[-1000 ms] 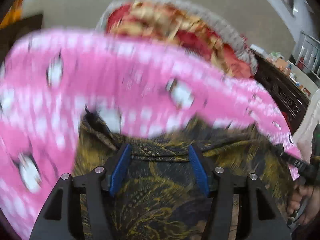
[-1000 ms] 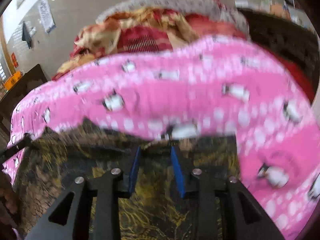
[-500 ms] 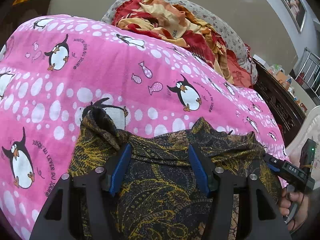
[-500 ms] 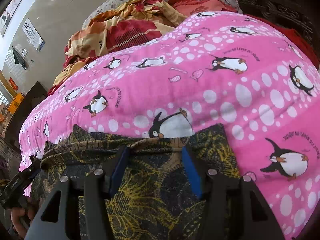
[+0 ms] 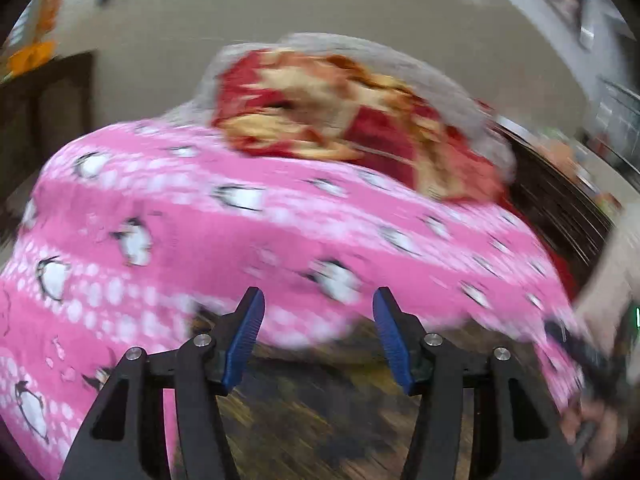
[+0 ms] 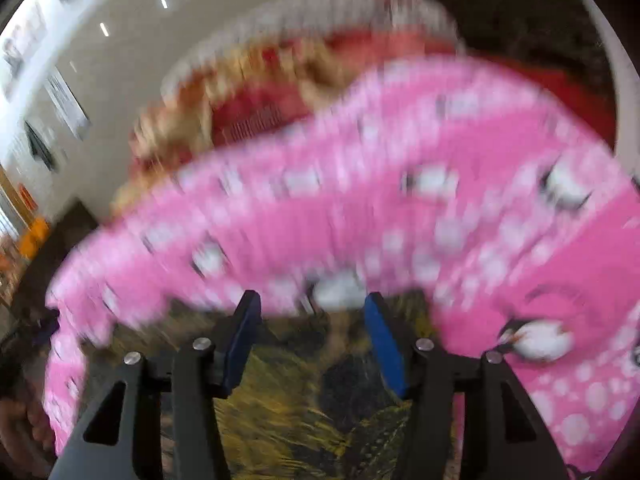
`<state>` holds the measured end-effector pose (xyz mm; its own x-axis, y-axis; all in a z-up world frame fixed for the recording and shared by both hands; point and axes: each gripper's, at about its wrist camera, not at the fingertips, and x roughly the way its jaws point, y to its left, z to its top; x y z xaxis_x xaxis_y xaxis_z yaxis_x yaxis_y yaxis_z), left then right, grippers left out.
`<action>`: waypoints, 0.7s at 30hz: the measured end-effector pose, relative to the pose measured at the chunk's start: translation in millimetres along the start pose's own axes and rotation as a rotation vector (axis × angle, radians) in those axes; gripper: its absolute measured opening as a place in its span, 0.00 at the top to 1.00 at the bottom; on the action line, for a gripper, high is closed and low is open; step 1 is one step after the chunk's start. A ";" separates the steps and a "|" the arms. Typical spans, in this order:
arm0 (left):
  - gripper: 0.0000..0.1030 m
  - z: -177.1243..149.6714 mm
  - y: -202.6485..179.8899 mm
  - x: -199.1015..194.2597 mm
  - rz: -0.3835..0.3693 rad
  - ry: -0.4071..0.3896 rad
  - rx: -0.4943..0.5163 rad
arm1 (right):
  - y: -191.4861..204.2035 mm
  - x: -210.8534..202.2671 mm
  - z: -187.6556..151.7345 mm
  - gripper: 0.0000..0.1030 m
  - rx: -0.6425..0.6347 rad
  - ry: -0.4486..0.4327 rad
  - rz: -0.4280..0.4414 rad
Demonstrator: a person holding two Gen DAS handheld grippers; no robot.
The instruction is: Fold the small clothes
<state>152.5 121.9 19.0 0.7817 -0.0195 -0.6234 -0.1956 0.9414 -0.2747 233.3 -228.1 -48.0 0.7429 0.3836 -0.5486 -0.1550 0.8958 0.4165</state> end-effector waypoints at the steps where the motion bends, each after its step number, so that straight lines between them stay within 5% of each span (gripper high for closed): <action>1: 0.65 -15.5 -14.8 -1.8 -0.052 0.049 0.048 | 6.6 -13.5 2.7 0.43 -0.003 -0.049 -0.004; 3: 0.65 -39.9 -26.9 7.8 -0.095 0.142 0.093 | 26.4 -25.7 3.5 0.43 -0.052 -0.060 -0.001; 6: 0.65 -71.5 -22.6 47.4 -0.010 0.286 0.119 | 68.3 -14.2 -12.2 0.43 -0.220 0.080 0.044; 10: 0.67 -50.4 2.6 60.6 0.069 0.197 0.090 | 92.8 23.4 -41.0 0.43 -0.391 0.224 -0.031; 12: 0.66 -40.3 20.5 61.0 0.100 0.153 0.023 | 83.5 44.5 -45.8 0.41 -0.374 0.275 -0.053; 16: 0.58 -50.6 51.3 60.7 0.053 0.105 -0.109 | 86.0 50.9 -53.5 0.04 -0.391 0.274 0.028; 21: 0.47 -51.0 45.4 64.5 0.050 0.131 -0.081 | 105.7 62.2 -64.2 0.00 -0.513 0.313 -0.040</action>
<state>163.9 146.2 -71.0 0.6870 -0.0223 -0.7263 -0.2831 0.9123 -0.2958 221.3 -95.2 -84.7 0.5400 0.3252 -0.7763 -0.4826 0.8753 0.0310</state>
